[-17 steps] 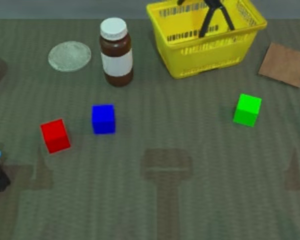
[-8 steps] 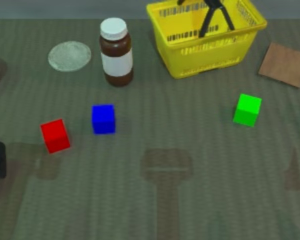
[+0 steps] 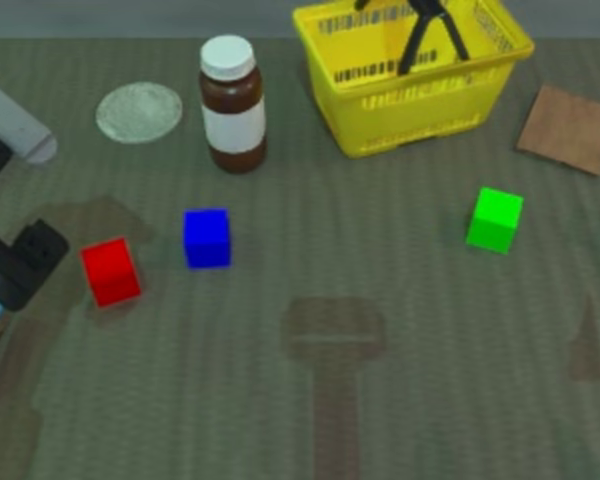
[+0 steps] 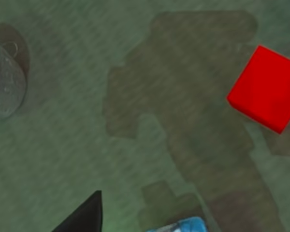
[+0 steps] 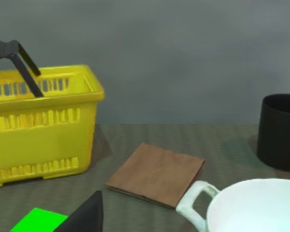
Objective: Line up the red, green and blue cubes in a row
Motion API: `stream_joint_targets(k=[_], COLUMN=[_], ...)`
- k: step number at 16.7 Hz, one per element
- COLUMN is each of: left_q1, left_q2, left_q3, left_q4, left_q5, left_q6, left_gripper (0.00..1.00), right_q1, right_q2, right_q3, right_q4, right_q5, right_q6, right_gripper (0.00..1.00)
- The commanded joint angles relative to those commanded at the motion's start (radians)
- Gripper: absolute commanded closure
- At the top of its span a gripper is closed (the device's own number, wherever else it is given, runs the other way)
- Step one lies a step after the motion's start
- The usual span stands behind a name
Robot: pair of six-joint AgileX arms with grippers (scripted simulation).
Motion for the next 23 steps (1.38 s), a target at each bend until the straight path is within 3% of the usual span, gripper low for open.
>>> stream_joint_targets(k=[6,11,18,23], left_q1=[-0.057,-0.083,-0.08,-0.083], left_q2=[0.548,0.784,0.803,0.862], left_q3=[0.405,0.592,0.604,0.513], left_q4=[-0.298,-0.417,-0.421,-0.269], left_q5=[0.0,0.002,0.002,0.003], left_q6=[0.259,0.371,0.38,0.383], left_gripper=[0.0,0.0,0.0,0.0], right_q1=[0.0,0.0,0.0,0.0], right_q2=[0.0,0.0,0.0,0.0], right_q3=[0.0,0.0,0.0,0.0], right_q4=[0.0,0.0,0.0,0.0], right_q5=[0.0,0.0,0.0,0.0], right_q6=[0.0,0.0,0.0,0.0], right_gripper=[0.0,0.0,0.0,0.0])
